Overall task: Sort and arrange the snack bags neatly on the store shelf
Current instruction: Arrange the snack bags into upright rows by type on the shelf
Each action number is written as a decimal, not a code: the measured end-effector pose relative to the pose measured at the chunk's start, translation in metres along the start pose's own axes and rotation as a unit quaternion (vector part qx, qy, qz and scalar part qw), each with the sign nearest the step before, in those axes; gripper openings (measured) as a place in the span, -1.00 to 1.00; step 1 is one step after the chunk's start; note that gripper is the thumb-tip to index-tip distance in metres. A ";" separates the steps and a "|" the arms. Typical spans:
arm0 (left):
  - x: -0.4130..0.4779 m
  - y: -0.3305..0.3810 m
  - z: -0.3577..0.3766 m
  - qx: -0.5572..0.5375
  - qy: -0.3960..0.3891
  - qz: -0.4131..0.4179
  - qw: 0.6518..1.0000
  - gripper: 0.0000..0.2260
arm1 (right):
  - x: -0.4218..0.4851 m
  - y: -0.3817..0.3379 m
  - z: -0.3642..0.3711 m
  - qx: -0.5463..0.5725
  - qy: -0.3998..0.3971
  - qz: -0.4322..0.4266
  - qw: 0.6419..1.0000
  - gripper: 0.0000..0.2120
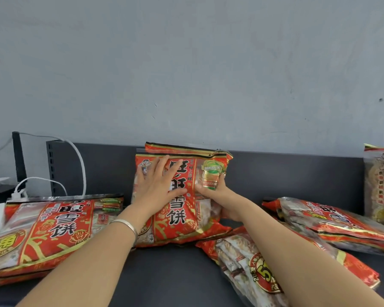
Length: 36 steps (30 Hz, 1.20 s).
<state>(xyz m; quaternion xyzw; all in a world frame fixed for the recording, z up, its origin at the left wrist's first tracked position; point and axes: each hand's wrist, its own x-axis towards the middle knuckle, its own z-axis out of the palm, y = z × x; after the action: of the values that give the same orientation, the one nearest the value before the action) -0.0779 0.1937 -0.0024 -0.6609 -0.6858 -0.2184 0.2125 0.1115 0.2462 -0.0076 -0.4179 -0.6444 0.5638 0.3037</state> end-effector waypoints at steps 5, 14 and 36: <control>-0.013 0.022 0.007 0.019 0.040 -0.016 0.999 -0.41 | -0.045 -0.020 -0.004 -0.251 0.011 0.033 0.967 -0.34; -0.034 0.052 0.014 0.036 -0.020 0.087 0.995 -0.45 | -0.070 -0.014 -0.007 -0.368 -0.069 0.057 0.925 -0.49; -0.041 0.037 0.021 0.027 -0.010 0.155 0.987 -0.44 | -0.068 0.001 0.020 -0.636 0.088 0.057 0.765 -0.52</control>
<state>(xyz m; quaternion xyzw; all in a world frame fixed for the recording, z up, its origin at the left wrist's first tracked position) -0.0390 0.1734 -0.0424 -0.7554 -0.5826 -0.1580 0.2548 0.1262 0.1770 -0.0065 -0.5992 -0.8005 0.0021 -0.0093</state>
